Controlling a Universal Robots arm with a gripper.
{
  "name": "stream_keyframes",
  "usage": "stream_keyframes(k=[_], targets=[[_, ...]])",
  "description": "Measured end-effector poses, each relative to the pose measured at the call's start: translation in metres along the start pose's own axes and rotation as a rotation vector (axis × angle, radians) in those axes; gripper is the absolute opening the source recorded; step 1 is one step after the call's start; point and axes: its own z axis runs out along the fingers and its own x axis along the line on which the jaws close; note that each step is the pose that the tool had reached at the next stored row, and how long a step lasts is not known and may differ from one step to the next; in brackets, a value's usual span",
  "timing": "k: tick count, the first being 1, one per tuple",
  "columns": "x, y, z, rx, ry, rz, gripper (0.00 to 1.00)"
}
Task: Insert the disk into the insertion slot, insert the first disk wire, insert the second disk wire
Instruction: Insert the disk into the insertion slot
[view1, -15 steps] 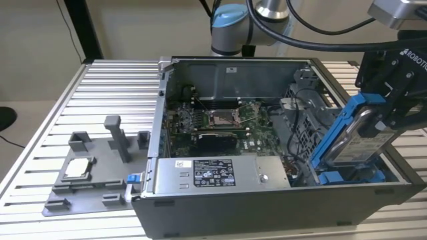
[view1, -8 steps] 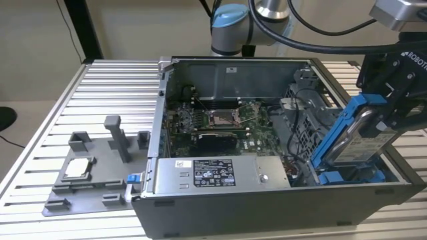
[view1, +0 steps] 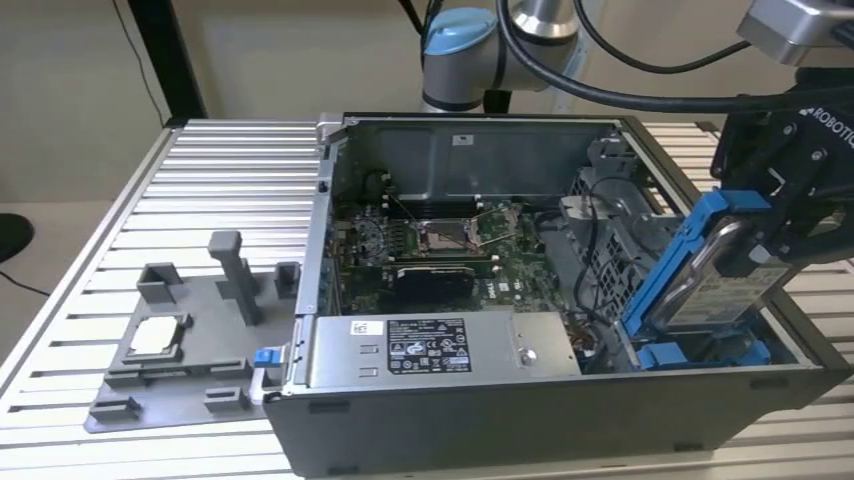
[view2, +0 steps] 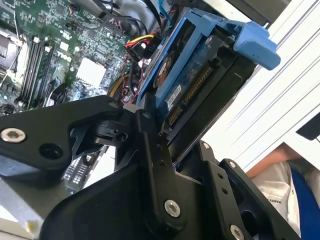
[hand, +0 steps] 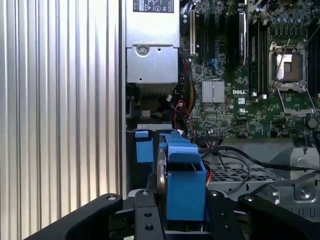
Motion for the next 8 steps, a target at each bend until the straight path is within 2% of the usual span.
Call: stream_keyframes(k=[4,6,8], targets=[[0.0003,0.0002,-0.0008,-0.0219,0.0012,0.001,0.00],[0.0003,0.0000,-0.0007,-0.0259,0.0011,0.002,0.00],[0.0003,-0.0006,-0.0001,-0.0260,0.0015,0.002,0.00]])
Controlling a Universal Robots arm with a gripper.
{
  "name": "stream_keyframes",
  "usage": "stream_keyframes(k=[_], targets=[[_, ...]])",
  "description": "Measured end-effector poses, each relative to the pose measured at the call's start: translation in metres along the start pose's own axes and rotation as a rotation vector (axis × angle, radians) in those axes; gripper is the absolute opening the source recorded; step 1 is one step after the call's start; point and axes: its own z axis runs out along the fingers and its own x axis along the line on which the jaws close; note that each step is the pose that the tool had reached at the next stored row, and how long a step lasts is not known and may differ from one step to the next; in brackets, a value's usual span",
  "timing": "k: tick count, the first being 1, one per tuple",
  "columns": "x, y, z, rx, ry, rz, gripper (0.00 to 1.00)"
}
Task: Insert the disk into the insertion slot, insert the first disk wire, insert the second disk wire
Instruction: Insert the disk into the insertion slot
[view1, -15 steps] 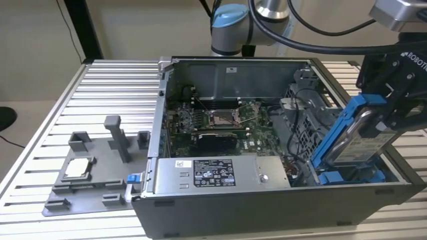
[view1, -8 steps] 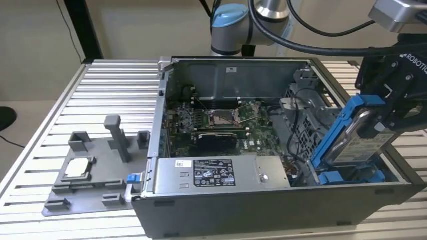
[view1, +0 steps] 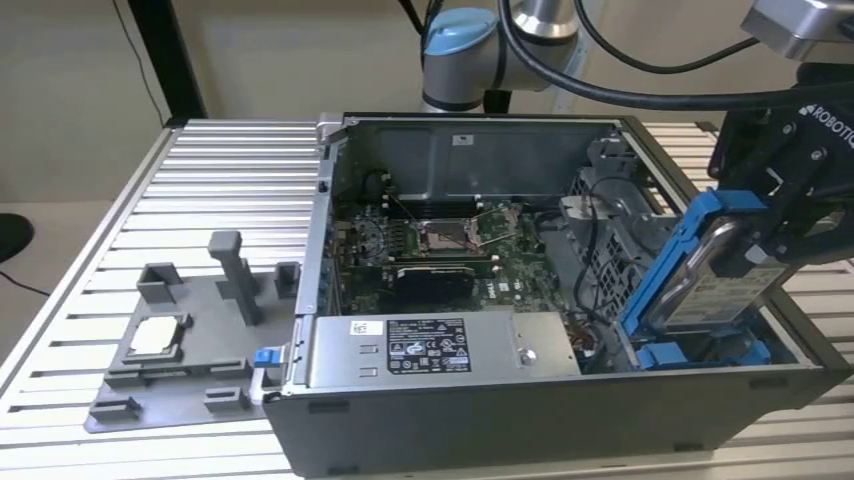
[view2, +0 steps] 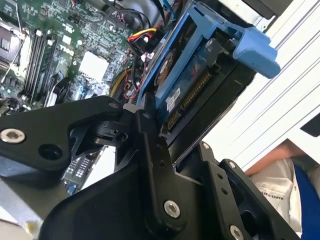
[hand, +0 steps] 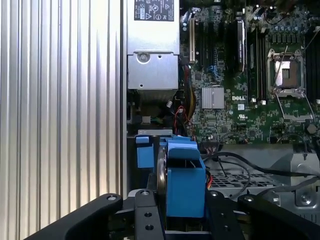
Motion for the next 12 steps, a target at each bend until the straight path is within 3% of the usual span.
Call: stream_keyframes(k=[8,12], targets=[[0.0002,-0.0047,0.0055,-0.0008,-0.0004,0.000,0.00],[0.0002,-0.0060,0.0063,-0.0096,-0.0001,0.000,0.00]])
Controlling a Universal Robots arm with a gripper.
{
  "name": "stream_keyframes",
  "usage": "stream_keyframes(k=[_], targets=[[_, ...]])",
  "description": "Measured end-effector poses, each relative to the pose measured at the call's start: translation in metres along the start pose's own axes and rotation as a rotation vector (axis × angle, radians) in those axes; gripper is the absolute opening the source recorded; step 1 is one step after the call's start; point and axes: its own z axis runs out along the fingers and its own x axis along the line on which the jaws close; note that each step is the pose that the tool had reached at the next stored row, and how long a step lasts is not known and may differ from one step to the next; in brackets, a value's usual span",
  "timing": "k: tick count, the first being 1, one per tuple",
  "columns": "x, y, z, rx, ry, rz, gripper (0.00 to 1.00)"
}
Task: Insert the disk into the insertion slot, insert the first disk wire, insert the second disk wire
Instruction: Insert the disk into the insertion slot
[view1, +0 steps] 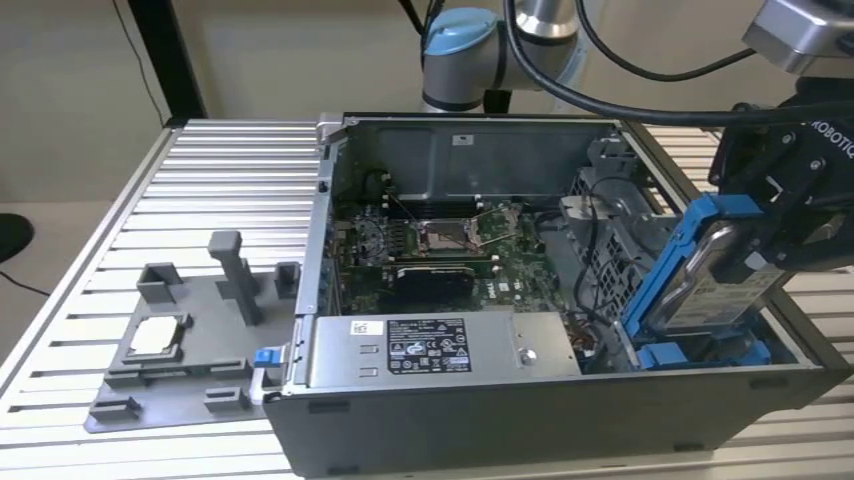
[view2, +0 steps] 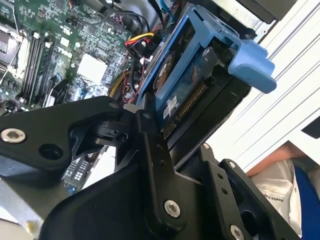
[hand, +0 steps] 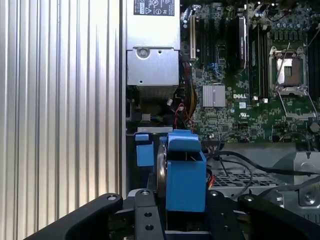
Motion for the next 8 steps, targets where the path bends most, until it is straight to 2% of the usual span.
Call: stream_keyframes(k=[3,4,8], targets=[[-0.0001,-0.0008,-0.0015,-0.0216,-0.0002,0.001,0.00],[-0.0001,-0.0006,-0.0029,-0.0267,0.0001,0.001,0.00],[-0.0005,-0.0002,-0.0108,-0.0391,0.0004,0.002,0.00]])
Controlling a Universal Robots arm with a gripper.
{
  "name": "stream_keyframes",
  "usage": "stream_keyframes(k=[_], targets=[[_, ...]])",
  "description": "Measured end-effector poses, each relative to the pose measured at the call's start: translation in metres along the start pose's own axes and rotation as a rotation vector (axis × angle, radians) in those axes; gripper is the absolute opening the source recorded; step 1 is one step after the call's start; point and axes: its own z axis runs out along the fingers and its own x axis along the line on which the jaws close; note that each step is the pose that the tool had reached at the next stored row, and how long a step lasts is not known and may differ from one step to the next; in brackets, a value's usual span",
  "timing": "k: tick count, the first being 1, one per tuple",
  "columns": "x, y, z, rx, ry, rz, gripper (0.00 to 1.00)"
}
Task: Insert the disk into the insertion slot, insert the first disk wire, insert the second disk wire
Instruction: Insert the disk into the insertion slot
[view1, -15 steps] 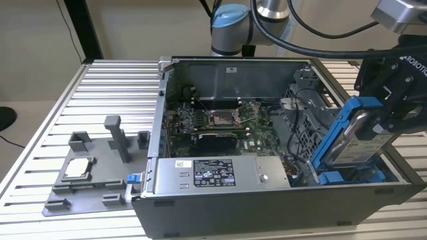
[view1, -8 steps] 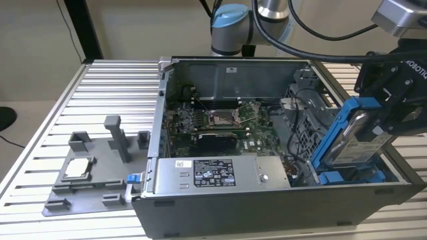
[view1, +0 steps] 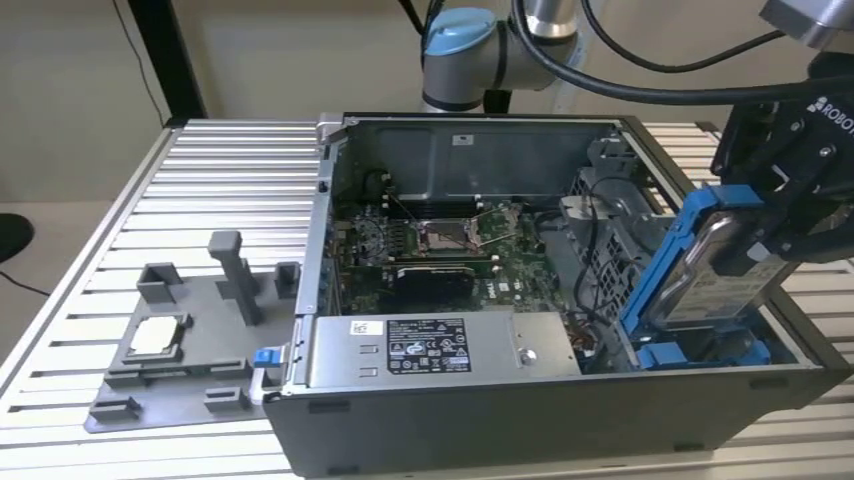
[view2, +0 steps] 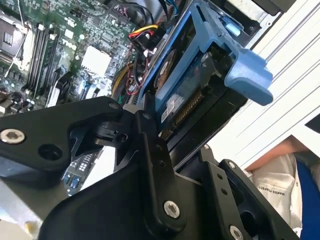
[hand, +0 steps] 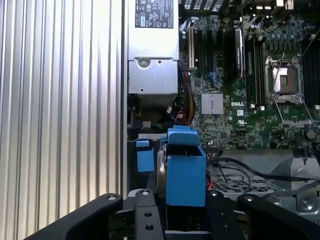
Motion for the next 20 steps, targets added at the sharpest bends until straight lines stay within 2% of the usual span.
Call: stream_keyframes(k=[1,3,4,6,7,8,11,12,15,20], targets=[[-0.0001,-0.0001,-0.0020,-0.0032,0.0001,0.000,0.00],[-0.0003,-0.0014,-0.0049,-0.0159,0.0005,0.001,0.00],[-0.0004,-0.0034,-0.0055,-0.0215,0.0006,0.001,0.00],[-0.0004,-0.0088,-0.0062,-0.0279,0.0006,0.001,0.00],[-0.0005,-0.0122,-0.0068,-0.0340,0.0007,0.002,0.00],[-0.0006,-0.0143,-0.0071,-0.0461,0.0010,0.002,0.00],[-0.0002,-0.0161,-0.0074,-0.0987,0.0017,0.005,0.00],[0.0001,-0.0176,-0.0076,-0.1119,0.0017,0.005,0.00],[0.0004,-0.0222,-0.0081,-0.1132,0.0002,0.005,0.00],[0.0023,-0.0245,-0.0067,-0.1131,-0.0047,0.002,0.00]])
